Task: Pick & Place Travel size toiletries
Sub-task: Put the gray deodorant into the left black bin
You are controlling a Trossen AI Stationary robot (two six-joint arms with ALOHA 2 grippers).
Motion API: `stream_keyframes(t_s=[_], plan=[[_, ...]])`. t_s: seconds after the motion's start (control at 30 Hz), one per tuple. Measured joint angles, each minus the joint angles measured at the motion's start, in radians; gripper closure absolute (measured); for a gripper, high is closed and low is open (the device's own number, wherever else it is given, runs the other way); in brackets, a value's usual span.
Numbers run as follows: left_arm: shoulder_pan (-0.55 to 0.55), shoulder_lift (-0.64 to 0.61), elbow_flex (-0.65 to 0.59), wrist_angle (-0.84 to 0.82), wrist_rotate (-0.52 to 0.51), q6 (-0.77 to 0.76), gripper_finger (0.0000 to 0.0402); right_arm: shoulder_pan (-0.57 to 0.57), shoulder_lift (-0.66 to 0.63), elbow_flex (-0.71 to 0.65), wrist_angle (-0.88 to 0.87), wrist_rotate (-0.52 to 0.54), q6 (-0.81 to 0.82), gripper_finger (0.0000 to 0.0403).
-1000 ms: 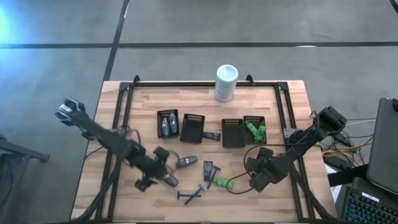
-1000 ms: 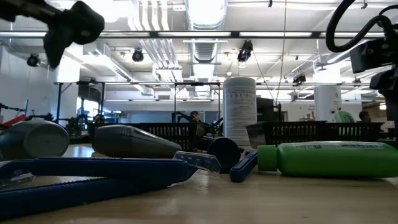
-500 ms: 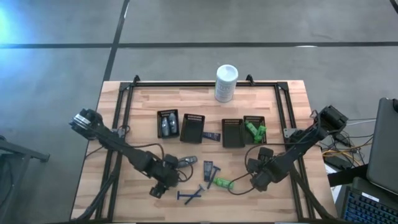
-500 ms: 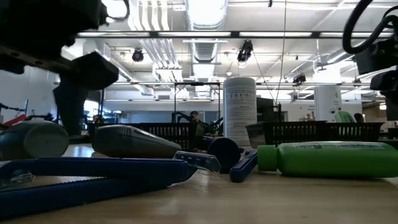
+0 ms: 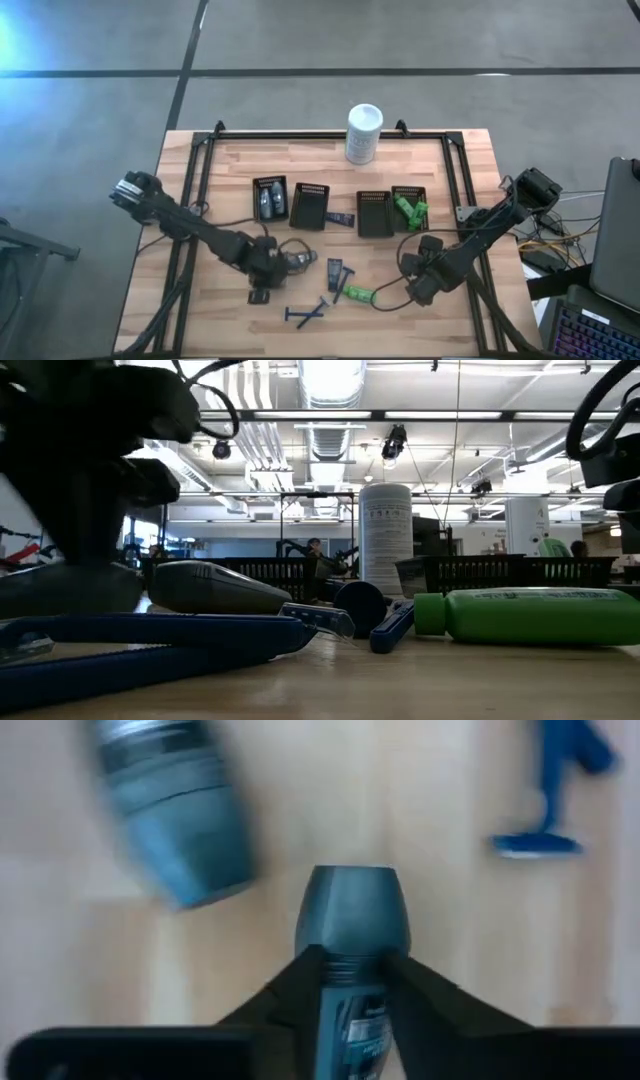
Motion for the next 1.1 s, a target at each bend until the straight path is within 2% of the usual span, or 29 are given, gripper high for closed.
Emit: stream_keyframes(t_s=[0.07,0.2,0.33,0.47,0.77,0.87,1.0,1.1], plan=[[0.016,-0.037,0.000,0.000,-0.055,-0.043,0.0333,0.000,-0.004,-0.006,-0.001,0.013,-0.002,0.0076],[0.042,-0.080,-0.008,0.007,-0.072,-0.060,0.0367,-0.002,-0.017,-0.017,0.002,0.043,0.000,0.0072],[0.050,-0.056,-0.036,0.007,-0.025,-0.099,0.0362,-0.002,-0.018,-0.025,0.006,0.051,0.004,0.0072],[0.038,-0.046,-0.025,0.006,0.015,-0.075,0.0304,-0.002,-0.020,-0.028,0.006,0.051,0.028,0.0084],[0.035,-0.036,-0.010,0.000,-0.002,0.062,0.0093,-0.003,-0.024,-0.032,0.006,0.051,0.027,0.0117],[0.032,-0.003,-0.024,0.011,0.000,0.091,0.0040,-0.003,-0.026,-0.033,0.007,0.051,0.028,0.0126],[0.032,0.067,-0.027,0.022,-0.004,0.134,0.0016,-0.003,-0.026,-0.034,0.006,0.049,0.029,0.0138],[0.041,0.106,-0.026,0.022,-0.004,0.123,0.0038,-0.003,-0.026,-0.034,0.005,0.042,0.028,0.0146]])
